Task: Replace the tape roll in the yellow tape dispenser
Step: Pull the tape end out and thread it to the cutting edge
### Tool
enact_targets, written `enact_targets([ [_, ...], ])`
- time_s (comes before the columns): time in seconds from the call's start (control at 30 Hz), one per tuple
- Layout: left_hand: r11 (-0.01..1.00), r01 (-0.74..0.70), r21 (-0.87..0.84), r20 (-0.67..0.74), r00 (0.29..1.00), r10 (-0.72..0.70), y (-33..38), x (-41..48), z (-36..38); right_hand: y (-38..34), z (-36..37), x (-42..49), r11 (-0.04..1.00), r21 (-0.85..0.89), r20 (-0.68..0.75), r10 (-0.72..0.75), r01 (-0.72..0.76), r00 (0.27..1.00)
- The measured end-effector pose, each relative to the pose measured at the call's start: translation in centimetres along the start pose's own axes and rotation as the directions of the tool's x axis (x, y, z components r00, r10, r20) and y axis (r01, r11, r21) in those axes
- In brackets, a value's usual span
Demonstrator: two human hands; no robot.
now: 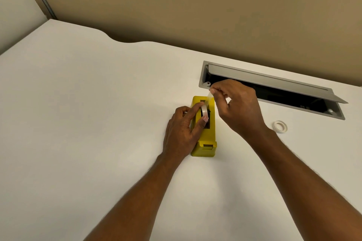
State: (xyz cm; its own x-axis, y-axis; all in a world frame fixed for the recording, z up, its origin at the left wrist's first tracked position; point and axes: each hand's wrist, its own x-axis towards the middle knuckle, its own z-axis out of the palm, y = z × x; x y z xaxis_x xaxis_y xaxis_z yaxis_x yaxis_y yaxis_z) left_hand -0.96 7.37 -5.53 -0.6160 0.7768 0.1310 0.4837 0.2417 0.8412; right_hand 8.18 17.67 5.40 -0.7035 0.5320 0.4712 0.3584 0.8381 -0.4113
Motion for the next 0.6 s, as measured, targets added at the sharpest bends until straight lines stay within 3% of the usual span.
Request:
enact_targets([
  [0.4,1.000,-0.018,-0.016,0.000,1.000,0.018,-0.1,0.0,-0.1,-0.6,-0.5,-1.3,1.000,-0.010,0.064,-0.018,0.019,0.998],
  [0.6,1.000,-0.017,0.001,-0.005,1.000,0.017,-0.2,0.1,0.0,-0.4,-0.9,-0.9,0.998,-0.066,0.002,-0.018,0.018,1.000],
])
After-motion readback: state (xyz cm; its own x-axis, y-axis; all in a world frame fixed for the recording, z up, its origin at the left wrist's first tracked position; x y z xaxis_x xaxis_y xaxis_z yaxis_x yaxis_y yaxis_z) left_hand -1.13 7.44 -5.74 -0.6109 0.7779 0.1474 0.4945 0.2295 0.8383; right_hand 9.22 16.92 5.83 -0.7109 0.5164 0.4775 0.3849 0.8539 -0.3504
